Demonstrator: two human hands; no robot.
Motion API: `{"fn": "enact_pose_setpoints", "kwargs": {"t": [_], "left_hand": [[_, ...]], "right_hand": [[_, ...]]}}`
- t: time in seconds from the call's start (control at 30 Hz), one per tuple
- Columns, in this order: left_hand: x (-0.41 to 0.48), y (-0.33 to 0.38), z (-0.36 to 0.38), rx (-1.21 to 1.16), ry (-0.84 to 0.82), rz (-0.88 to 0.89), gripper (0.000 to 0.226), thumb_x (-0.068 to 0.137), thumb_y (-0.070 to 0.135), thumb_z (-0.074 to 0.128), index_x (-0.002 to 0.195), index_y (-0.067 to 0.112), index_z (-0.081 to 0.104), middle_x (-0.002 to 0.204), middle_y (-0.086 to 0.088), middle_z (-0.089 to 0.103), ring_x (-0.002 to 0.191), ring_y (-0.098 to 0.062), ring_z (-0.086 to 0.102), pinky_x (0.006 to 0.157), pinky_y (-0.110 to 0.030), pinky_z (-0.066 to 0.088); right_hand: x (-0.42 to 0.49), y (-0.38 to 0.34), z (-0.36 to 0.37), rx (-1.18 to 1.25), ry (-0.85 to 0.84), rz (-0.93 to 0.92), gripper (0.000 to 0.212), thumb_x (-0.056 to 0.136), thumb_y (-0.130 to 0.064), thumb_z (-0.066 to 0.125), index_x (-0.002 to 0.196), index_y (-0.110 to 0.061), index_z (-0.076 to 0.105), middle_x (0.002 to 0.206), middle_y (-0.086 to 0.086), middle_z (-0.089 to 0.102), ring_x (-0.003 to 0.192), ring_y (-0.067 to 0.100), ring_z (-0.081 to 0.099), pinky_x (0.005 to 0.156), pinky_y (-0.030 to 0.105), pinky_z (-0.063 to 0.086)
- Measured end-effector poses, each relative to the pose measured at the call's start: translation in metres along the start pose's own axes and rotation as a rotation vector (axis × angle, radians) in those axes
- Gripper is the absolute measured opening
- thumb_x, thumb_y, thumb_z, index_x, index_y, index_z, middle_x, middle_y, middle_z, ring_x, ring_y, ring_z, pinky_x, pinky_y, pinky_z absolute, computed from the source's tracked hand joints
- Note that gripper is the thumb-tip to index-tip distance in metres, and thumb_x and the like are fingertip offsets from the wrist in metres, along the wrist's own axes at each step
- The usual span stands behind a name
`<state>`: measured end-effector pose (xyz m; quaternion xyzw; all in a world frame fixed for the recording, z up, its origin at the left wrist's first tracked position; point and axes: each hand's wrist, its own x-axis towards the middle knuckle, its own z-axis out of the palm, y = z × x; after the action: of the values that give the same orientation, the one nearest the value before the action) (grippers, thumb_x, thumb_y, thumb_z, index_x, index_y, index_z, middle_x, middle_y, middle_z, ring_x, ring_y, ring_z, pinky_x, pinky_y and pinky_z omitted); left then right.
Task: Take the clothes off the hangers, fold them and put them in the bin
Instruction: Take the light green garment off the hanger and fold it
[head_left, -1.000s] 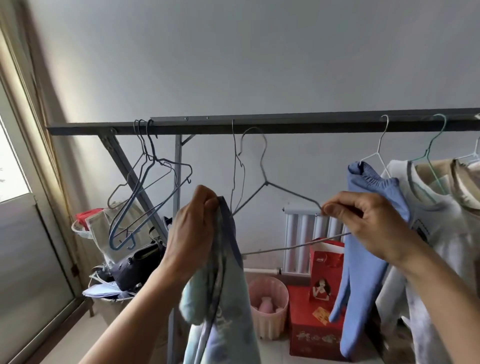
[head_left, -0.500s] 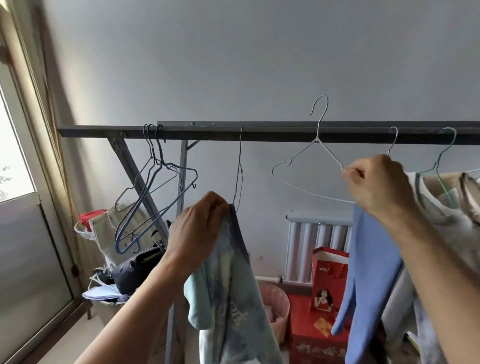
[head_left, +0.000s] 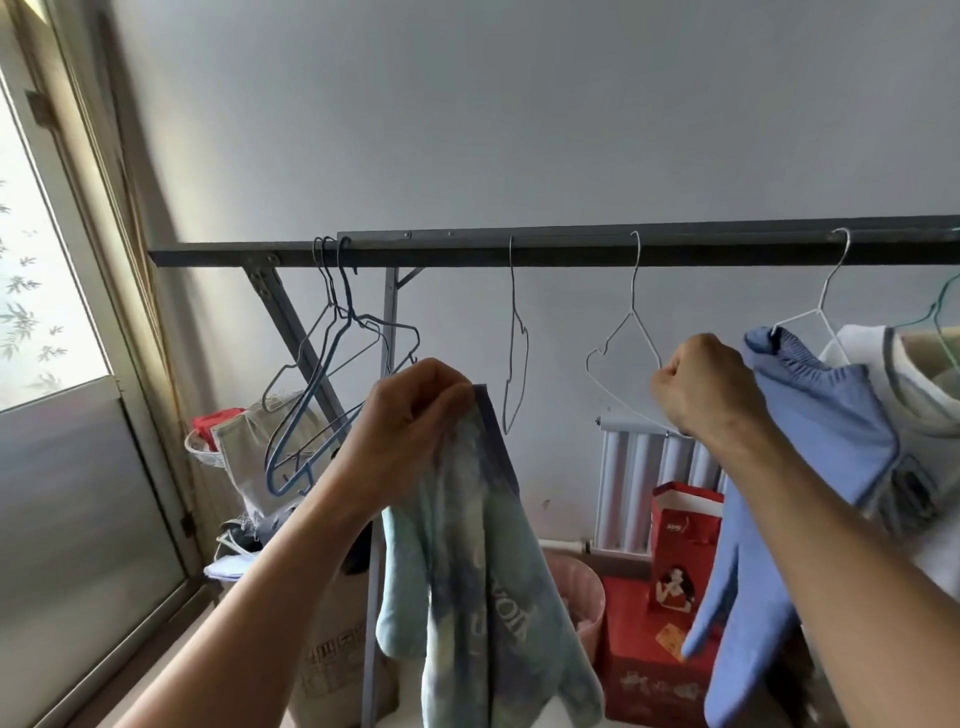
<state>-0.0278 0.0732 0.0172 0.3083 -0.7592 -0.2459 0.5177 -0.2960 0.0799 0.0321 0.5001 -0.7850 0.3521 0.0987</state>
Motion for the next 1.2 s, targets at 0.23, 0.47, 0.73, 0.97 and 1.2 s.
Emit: {"fn": "enact_pose_setpoints", "kwargs": {"t": [0.23,0.47,0.73,0.97,1.2], "left_hand": [[-0.003,0.003,-0.008,-0.005,-0.095,0.01,0.022,0.091,0.004,0.063,0.077,0.021,0.066,0.063,0.015,0.063,0.06,0.004,0.053,0.059,-0.011,0.041],[-0.008,0.003,-0.015,-0.01,-0.093,0.04,0.012,0.086,0.012,0.068,0.078,0.02,0.071,0.067,0.003,0.068,0.063,-0.001,0.059,0.061,-0.013,0.044],[-0.016,-0.003,-0.028,-0.078,-0.049,-0.016,0.018,0.084,0.014,0.07,0.076,0.029,0.073,0.069,0.007,0.067,0.065,-0.005,0.058,0.064,-0.017,0.045],[-0.024,0.009,-0.042,-0.152,-0.019,-0.153,0.034,0.097,0.032,0.05,0.08,0.012,0.071,0.071,-0.005,0.067,0.065,-0.012,0.059,0.059,-0.02,0.045],[-0.03,0.004,-0.064,-0.216,-0.284,-0.345,0.032,0.082,0.028,0.062,0.1,0.004,0.072,0.088,-0.009,0.074,0.079,-0.015,0.069,0.07,-0.023,0.056]], "right_hand": [[-0.041,-0.024,0.006,-0.149,0.295,-0.33,0.024,0.093,-0.019,0.056,0.105,0.001,0.057,0.105,0.021,0.053,0.1,0.038,0.049,0.072,0.042,0.043],[-0.087,-0.067,0.017,0.776,-0.559,-0.516,0.02,0.089,-0.022,0.068,0.108,-0.022,0.072,0.096,-0.01,0.072,0.084,-0.005,0.061,0.068,0.01,0.044],[-0.095,-0.083,0.031,0.966,-0.577,-0.521,0.012,0.091,-0.004,0.063,0.095,-0.01,0.072,0.085,0.003,0.073,0.082,0.017,0.069,0.075,0.028,0.055],[-0.105,-0.102,0.038,1.086,-0.491,-0.526,0.024,0.099,-0.009,0.051,0.081,-0.005,0.066,0.066,-0.002,0.058,0.063,0.007,0.05,0.061,0.021,0.043],[-0.112,-0.109,0.038,0.994,-0.35,-0.619,0.019,0.098,-0.013,0.051,0.084,-0.012,0.063,0.071,-0.007,0.061,0.064,0.0,0.054,0.06,0.007,0.039]]}}
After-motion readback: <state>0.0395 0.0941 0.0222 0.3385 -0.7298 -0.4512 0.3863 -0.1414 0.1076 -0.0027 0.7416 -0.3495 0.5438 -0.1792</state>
